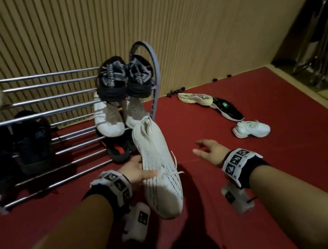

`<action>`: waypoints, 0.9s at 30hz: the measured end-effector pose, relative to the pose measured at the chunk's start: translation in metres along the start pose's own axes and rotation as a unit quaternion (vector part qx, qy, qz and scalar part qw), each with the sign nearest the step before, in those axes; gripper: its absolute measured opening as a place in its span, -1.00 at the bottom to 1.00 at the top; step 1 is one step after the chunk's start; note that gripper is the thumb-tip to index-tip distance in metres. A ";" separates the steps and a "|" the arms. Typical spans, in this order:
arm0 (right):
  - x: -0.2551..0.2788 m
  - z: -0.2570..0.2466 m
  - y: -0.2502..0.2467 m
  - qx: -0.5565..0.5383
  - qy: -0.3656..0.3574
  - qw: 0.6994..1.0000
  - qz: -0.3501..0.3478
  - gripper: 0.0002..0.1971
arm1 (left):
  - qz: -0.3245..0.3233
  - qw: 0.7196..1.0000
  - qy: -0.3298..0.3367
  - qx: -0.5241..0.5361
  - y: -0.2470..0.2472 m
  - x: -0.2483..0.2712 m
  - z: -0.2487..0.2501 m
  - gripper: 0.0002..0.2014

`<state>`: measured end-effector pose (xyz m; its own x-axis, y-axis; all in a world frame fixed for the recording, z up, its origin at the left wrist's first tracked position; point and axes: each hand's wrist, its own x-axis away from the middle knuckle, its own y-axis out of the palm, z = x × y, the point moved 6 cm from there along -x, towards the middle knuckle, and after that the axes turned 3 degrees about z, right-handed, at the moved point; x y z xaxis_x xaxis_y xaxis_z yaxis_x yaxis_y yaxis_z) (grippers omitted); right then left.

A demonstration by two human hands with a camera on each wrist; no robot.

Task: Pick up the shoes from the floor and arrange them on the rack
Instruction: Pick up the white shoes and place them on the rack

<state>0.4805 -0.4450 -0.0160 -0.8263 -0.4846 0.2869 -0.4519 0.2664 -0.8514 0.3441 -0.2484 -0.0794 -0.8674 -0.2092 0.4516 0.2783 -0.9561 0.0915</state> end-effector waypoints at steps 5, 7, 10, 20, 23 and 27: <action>-0.012 0.055 -0.042 0.005 -0.016 1.000 -0.008 -0.49 | 0.050 0.999 -0.007 0.021 0.060 -0.019 0.025 -0.48; -0.020 0.075 -0.058 0.014 -0.028 0.999 -0.019 -0.51 | 0.085 0.996 -0.002 0.035 0.081 -0.027 0.035 -0.40; -0.029 0.105 -0.079 0.016 -0.041 0.999 -0.021 -0.55 | 0.117 0.993 0.004 0.025 0.116 -0.036 0.049 -0.37; -0.031 0.197 -0.151 -0.012 -0.017 1.000 -0.006 -0.55 | 0.109 0.993 0.038 0.017 0.229 -0.073 0.125 -0.20; -0.030 0.215 -0.168 0.003 -0.003 1.000 0.002 -0.53 | 0.105 0.993 0.041 0.027 0.249 -0.084 0.145 -0.36; -0.029 0.242 -0.186 0.035 0.025 0.999 0.016 -0.51 | 0.070 0.997 0.033 0.013 0.274 -0.114 0.154 -0.28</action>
<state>0.6694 -0.6818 0.0279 -0.8567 -0.4345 0.2781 -0.4013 0.2226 -0.8885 0.5825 -0.4548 0.0305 -0.8444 -0.3538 0.4023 0.4077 -0.9115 0.0543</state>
